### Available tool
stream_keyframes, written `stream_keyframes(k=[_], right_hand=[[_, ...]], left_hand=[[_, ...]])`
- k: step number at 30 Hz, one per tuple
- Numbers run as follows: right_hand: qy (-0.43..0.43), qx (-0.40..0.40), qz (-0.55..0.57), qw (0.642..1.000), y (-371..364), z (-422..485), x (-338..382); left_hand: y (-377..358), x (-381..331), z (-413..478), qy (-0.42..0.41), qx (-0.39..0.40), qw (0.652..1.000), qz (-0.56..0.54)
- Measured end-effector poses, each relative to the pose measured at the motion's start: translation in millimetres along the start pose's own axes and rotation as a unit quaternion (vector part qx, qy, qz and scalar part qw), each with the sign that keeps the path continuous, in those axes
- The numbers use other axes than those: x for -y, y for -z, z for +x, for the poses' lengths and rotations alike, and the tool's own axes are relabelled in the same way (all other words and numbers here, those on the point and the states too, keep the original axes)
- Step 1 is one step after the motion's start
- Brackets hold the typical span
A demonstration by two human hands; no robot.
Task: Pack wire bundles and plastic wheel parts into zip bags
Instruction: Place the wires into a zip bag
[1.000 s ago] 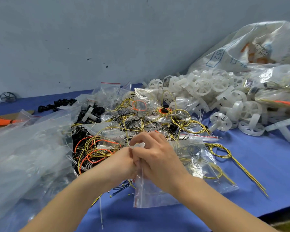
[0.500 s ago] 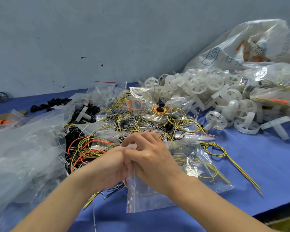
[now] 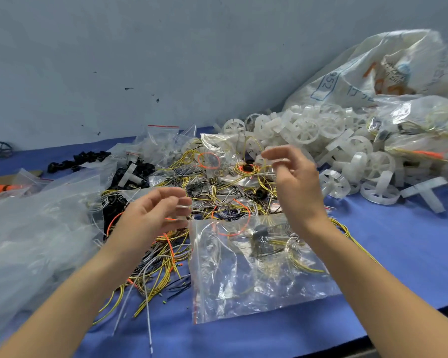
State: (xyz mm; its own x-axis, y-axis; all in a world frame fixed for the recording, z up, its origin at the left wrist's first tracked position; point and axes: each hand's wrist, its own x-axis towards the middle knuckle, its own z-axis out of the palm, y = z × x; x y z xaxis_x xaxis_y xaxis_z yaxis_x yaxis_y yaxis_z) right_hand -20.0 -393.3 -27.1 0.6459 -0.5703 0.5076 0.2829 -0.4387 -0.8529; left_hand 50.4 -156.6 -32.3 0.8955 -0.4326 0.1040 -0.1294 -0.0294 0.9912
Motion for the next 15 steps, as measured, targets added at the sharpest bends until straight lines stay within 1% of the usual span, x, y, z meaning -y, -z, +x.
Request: stream_keyframes(k=[1, 3, 5, 7, 9, 10, 12, 13, 15], right_hand=[[-0.028, -0.018, 0.017, 0.999, 3.3, 4.3, -1.6], [-0.069, -0.046, 0.051, 0.995, 9.2, 11.5, -4.8], [-0.106, -0.06, 0.088, 0.989, 14.1, 16.9, -7.9], [-0.139, -0.069, 0.12, 0.981, 17.5, 21.3, -11.2], [-0.175, -0.075, 0.132, 0.973, 18.2, 25.1, -15.9], [-0.191, -0.073, 0.131, 0.97, 17.7, 25.5, -17.5], [-0.212, -0.063, 0.123, 0.967, 14.5, 27.7, -23.4], [-0.222, -0.058, 0.115, 0.966, 13.3, 28.2, -25.7], [-0.238, -0.055, 0.111, 0.963, 11.8, 28.8, -28.7]], left_hand=[[-5.2, -2.8, -4.1, -0.056, 0.024, 0.996, 0.06], [-17.0, -8.0, -13.0, -0.143, 0.091, 0.971, 0.167], [-27.3, -5.7, -19.3, -0.183, 0.159, 0.933, 0.267], [-33.2, 2.5, -22.6, -0.223, 0.201, 0.879, 0.37], [-34.9, 11.6, -24.4, -0.233, 0.237, 0.839, 0.431], [-34.9, 15.3, -26.1, -0.225, 0.249, 0.828, 0.448], [-33.6, 21.3, -25.9, -0.212, 0.257, 0.82, 0.465], [-33.3, 22.6, -25.7, -0.21, 0.259, 0.821, 0.464], [-32.8, 22.2, -25.0, -0.204, 0.258, 0.835, 0.442]])
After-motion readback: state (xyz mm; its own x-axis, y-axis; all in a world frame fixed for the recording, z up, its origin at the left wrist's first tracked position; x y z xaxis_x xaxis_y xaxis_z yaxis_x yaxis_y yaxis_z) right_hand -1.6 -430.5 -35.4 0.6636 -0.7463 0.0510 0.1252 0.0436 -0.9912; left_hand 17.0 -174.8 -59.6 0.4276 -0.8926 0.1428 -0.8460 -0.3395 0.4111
